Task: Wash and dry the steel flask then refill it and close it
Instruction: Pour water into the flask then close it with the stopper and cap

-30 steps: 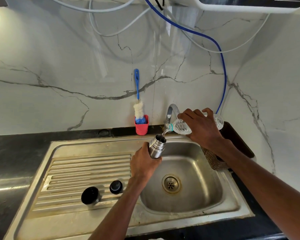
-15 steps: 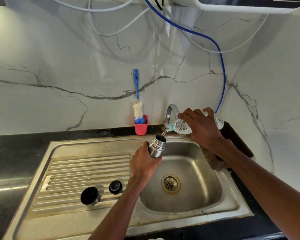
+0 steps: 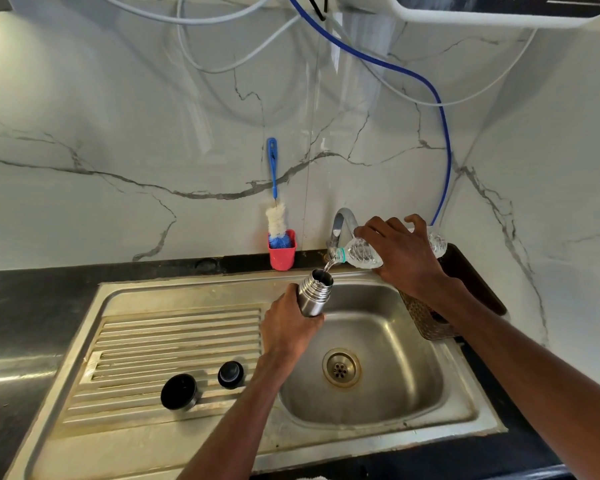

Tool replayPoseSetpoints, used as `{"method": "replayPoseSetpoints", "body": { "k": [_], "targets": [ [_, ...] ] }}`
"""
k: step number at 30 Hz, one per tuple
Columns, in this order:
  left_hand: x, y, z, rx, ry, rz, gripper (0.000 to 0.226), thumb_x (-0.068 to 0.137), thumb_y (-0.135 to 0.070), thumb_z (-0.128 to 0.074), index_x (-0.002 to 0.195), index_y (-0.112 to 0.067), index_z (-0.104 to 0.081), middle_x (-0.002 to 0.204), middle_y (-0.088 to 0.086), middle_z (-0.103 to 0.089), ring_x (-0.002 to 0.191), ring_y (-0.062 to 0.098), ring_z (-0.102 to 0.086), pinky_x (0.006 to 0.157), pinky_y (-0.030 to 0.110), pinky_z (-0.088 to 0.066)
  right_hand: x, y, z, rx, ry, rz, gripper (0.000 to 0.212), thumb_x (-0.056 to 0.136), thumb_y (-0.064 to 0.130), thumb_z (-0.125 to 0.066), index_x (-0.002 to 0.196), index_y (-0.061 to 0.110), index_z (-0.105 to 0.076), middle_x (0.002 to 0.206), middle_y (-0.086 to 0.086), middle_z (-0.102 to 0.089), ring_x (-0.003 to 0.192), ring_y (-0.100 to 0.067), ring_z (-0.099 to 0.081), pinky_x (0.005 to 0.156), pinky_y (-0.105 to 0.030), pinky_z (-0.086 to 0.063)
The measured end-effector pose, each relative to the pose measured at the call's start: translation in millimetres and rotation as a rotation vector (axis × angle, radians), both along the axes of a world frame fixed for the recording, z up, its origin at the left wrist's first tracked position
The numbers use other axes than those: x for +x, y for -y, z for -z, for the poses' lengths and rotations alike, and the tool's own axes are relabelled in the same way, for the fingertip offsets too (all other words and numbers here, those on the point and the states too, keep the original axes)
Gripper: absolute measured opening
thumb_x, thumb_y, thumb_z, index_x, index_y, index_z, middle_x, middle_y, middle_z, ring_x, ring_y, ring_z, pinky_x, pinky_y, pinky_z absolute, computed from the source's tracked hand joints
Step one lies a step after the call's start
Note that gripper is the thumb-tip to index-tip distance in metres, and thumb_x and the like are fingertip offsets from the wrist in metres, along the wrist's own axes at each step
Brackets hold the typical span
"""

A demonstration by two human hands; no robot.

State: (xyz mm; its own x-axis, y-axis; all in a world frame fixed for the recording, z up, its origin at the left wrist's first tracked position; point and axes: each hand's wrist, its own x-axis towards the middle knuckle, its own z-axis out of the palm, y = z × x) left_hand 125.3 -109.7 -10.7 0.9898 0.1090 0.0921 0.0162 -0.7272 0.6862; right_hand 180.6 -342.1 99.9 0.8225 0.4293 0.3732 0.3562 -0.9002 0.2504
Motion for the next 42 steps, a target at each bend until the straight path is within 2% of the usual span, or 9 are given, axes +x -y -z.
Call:
{"method": "replayPoseSetpoints", "body": {
  "k": [5, 21, 32, 36, 42],
  "targets": [
    [-0.1, -1.1, 0.4, -0.014, -0.007, 0.000, 0.057, 0.074, -0.046, -0.088, 0.119, -0.031, -0.057, 0.109, -0.010, -0.073, 0.084, 0.008, -0.063, 0.077, 0.031, -0.055, -0.4, -1.8, 2.0, 0.005, 0.011, -0.012, 0.083, 0.056, 0.016, -0.093, 0.131, 0.028, -0.057, 0.120, 0.006, -0.061, 0.102, -0.023, -0.063, 0.101, -0.053, -0.035],
    [-1.2, -2.4, 2.7, -0.001, -0.009, -0.006, 0.058, 0.073, -0.047, -0.088, 0.119, -0.031, -0.057, 0.108, -0.009, -0.073, 0.083, 0.009, -0.064, 0.077, 0.031, -0.055, -1.0, 0.0, -2.9, -0.015, -0.007, -0.009, 0.087, 0.056, 0.020, -0.095, 0.132, 0.029, -0.055, 0.122, 0.006, -0.060, 0.105, -0.023, -0.063, 0.102, -0.053, -0.034],
    [-2.5, -1.0, 6.8, 0.037, 0.001, 0.001, 0.059, 0.072, -0.050, -0.087, 0.118, -0.033, -0.055, 0.109, -0.010, -0.073, 0.087, 0.010, -0.066, 0.081, 0.040, -0.061, -6.0, 3.7, -5.1, -0.019, 0.010, -0.022, 0.084, 0.054, 0.017, -0.095, 0.130, 0.026, -0.059, 0.120, 0.004, -0.061, 0.103, -0.024, -0.063, 0.101, -0.055, -0.037],
    [-2.7, -1.3, 8.4, 0.036, 0.004, 0.008, 0.055, 0.070, -0.054, -0.085, 0.111, -0.037, -0.052, 0.103, -0.012, -0.071, 0.083, 0.010, -0.065, 0.077, 0.039, -0.061, -6.6, 4.8, -6.8, -0.016, 0.008, -0.020, 0.084, 0.054, 0.013, -0.094, 0.130, 0.025, -0.059, 0.121, 0.004, -0.061, 0.103, -0.025, -0.063, 0.102, -0.055, -0.035],
    [-2.0, 0.0, 9.4, 0.033, 0.008, 0.015, 0.058, 0.070, -0.053, -0.087, 0.114, -0.035, -0.053, 0.105, -0.012, -0.071, 0.084, 0.008, -0.065, 0.076, 0.034, -0.059, -6.3, 4.7, -9.6, -0.027, -0.003, -0.013, 0.084, 0.056, 0.011, -0.092, 0.130, 0.027, -0.057, 0.121, 0.005, -0.060, 0.105, -0.024, -0.062, 0.104, -0.056, -0.034]
  ]
}}
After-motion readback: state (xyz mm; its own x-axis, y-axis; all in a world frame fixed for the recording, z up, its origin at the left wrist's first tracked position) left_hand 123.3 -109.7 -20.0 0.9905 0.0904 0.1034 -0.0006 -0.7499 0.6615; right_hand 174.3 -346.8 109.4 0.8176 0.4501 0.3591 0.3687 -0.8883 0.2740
